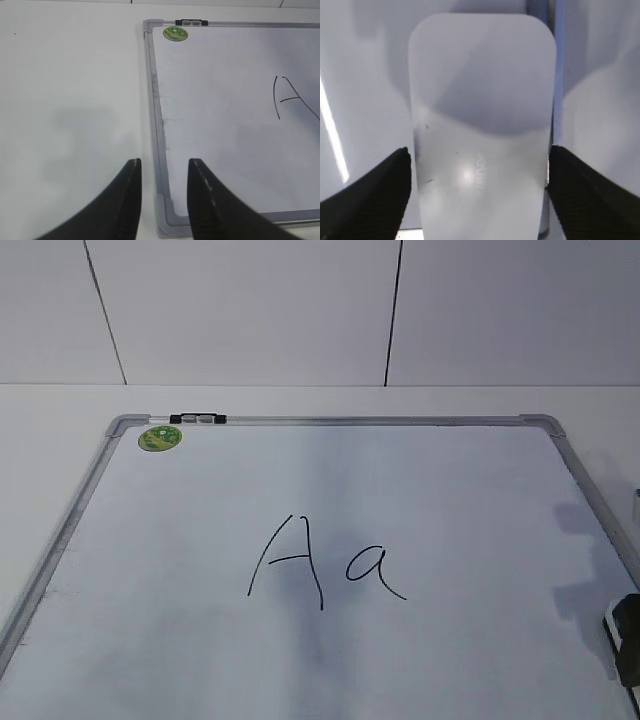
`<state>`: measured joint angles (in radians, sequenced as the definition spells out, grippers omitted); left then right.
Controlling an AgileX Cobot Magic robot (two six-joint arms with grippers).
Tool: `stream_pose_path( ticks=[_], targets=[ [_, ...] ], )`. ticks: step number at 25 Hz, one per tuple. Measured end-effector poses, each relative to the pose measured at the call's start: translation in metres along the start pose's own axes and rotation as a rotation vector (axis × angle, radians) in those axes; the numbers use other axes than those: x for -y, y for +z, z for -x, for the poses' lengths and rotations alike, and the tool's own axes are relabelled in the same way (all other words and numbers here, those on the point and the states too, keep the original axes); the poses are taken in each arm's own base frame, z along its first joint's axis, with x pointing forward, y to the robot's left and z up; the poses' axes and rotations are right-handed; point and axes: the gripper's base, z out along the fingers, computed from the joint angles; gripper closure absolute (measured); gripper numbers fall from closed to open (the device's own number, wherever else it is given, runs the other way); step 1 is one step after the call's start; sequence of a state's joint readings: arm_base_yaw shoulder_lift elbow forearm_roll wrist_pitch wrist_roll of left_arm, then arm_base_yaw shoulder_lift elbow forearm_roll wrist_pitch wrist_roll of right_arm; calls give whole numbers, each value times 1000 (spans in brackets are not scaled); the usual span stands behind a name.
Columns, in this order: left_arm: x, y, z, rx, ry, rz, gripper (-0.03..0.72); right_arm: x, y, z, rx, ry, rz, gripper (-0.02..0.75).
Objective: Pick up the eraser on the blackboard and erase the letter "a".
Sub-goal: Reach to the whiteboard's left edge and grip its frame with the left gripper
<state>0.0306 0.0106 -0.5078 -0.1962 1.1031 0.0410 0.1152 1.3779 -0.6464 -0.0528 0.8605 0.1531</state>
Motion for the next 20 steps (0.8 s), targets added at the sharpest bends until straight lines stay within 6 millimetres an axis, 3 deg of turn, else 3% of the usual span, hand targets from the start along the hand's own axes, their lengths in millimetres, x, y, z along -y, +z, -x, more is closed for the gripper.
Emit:
stream_pose_path(
  ticks=[10,20],
  targets=[
    [0,0,0,0,0,0,454,-1,3,1,-10,5,4,92],
    [0,0,0,0,0,0,454,0,4,1,-11,-1,-3,176]
  ],
)
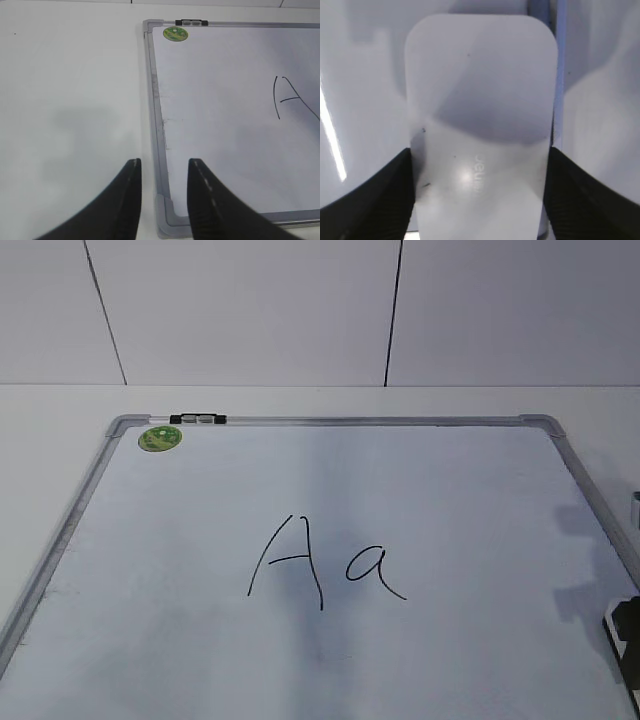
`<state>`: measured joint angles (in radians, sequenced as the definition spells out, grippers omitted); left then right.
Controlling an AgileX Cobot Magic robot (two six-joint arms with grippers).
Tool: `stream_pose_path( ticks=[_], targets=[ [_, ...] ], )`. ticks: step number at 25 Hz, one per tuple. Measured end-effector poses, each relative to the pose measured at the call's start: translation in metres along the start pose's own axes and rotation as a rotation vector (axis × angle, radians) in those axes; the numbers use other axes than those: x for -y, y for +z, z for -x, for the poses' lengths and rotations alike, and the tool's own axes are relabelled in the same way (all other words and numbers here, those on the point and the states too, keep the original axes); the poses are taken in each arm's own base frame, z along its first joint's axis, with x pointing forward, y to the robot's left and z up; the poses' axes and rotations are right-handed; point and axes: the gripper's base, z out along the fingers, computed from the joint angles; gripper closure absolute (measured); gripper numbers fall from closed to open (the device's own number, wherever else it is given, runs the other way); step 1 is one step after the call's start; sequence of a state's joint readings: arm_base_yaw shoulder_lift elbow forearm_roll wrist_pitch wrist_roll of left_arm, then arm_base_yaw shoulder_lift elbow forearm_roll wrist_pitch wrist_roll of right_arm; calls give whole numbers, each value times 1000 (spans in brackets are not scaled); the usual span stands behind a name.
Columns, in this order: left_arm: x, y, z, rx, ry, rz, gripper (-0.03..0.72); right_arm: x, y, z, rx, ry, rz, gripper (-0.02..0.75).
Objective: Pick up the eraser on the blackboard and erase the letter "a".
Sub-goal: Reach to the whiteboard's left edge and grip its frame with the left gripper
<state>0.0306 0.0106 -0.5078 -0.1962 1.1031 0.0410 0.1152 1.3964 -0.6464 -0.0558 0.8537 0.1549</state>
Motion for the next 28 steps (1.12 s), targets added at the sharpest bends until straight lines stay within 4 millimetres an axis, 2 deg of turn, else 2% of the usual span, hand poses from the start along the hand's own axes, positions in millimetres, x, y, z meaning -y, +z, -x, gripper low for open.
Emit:
stream_pose_path(
  ticks=[28],
  targets=[
    [0,0,0,0,0,0,454,1,0,0,3,-13,-15,186]
  ],
)
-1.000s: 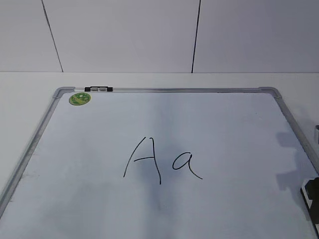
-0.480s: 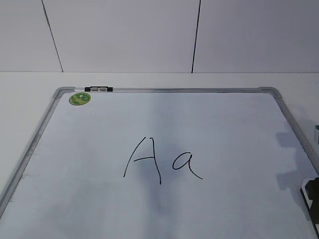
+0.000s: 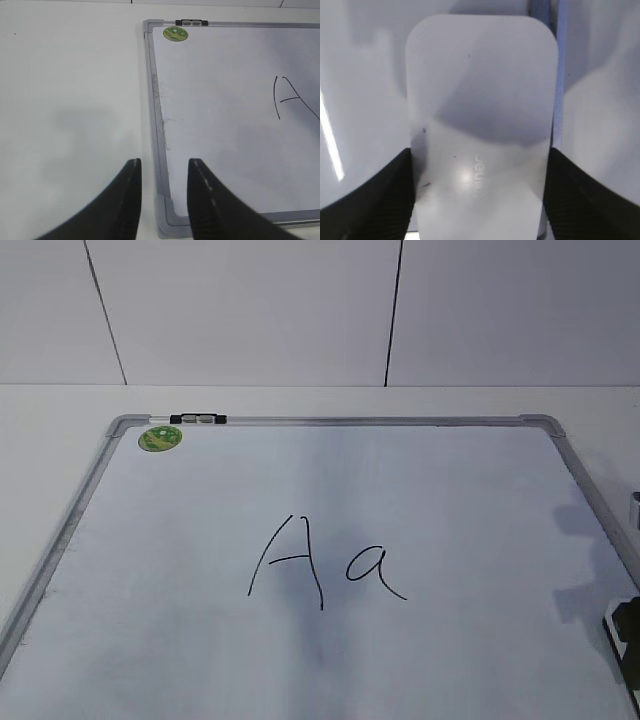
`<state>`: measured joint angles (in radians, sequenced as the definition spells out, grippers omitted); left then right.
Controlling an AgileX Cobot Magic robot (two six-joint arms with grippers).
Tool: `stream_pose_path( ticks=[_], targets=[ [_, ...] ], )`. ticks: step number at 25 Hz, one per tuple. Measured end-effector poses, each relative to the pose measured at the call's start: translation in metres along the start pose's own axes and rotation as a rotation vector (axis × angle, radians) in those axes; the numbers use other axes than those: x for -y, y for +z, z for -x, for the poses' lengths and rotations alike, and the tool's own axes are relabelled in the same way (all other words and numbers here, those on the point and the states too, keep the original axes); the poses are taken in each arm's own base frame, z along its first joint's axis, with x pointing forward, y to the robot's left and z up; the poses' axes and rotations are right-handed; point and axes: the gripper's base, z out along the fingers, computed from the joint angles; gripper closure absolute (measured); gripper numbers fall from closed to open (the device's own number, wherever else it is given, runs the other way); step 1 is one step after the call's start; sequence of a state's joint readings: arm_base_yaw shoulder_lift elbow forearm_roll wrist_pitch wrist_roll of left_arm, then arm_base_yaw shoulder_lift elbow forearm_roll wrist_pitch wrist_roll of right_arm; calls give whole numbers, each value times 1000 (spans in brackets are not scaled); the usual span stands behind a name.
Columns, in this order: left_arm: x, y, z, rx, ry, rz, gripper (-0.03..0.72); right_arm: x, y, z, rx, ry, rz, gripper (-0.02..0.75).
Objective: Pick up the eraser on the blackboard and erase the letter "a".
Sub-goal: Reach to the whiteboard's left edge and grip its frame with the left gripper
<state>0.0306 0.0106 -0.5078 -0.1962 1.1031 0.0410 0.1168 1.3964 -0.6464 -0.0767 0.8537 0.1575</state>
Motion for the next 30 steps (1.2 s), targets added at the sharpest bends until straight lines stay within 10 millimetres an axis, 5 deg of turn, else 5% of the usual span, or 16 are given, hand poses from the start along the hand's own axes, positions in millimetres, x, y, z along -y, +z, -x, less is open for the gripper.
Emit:
stream_pose_path(
  ticks=[30],
  targets=[
    [0,0,0,0,0,0,453,-2,-11,10,-7,17,14,186]
  ],
)
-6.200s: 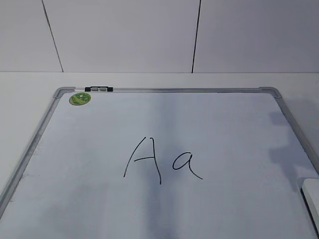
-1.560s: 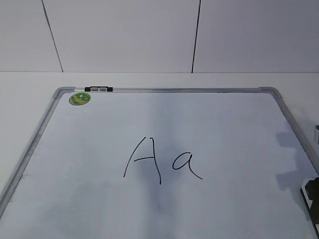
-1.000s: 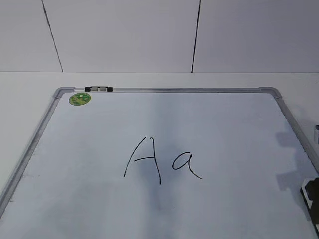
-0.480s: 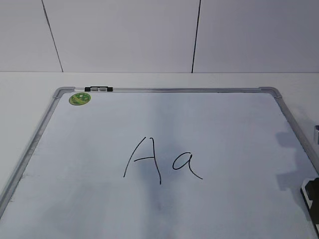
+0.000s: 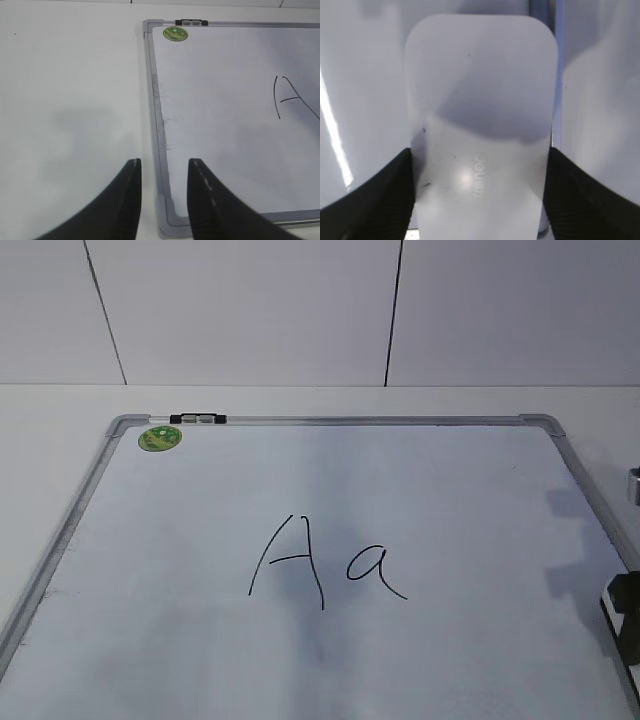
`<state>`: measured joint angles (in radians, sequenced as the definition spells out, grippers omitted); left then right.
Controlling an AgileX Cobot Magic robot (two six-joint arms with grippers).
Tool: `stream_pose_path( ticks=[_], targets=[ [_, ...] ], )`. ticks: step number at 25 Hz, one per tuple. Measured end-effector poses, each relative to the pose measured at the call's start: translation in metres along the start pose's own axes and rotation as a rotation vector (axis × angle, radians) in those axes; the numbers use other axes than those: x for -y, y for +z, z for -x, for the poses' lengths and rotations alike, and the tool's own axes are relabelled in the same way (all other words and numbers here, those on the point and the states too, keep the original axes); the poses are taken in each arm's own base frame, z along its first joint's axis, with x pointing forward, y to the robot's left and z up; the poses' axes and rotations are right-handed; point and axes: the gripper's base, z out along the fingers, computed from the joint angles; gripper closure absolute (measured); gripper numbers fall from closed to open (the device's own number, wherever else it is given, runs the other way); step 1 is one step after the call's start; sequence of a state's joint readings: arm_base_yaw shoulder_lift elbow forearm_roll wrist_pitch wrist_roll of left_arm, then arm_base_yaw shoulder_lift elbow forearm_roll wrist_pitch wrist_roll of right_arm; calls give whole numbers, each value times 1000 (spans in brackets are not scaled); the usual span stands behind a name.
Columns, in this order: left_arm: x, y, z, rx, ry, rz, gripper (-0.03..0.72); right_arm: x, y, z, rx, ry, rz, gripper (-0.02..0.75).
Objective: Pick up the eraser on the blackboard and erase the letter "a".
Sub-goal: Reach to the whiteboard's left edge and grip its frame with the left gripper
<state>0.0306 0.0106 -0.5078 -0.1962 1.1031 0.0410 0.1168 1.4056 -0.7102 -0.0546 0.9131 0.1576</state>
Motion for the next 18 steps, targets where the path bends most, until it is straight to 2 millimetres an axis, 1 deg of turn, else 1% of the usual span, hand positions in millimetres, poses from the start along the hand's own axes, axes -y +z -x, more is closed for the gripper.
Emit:
stream_pose_path(
  ticks=[6,18],
  targets=[
    [0,0,0,0,0,0,454,-1,-12,8,11,10,12,186],
    [1,0,0,1,-4,-7,453,-3,-13,7,-7,23,30,187]
  ],
)
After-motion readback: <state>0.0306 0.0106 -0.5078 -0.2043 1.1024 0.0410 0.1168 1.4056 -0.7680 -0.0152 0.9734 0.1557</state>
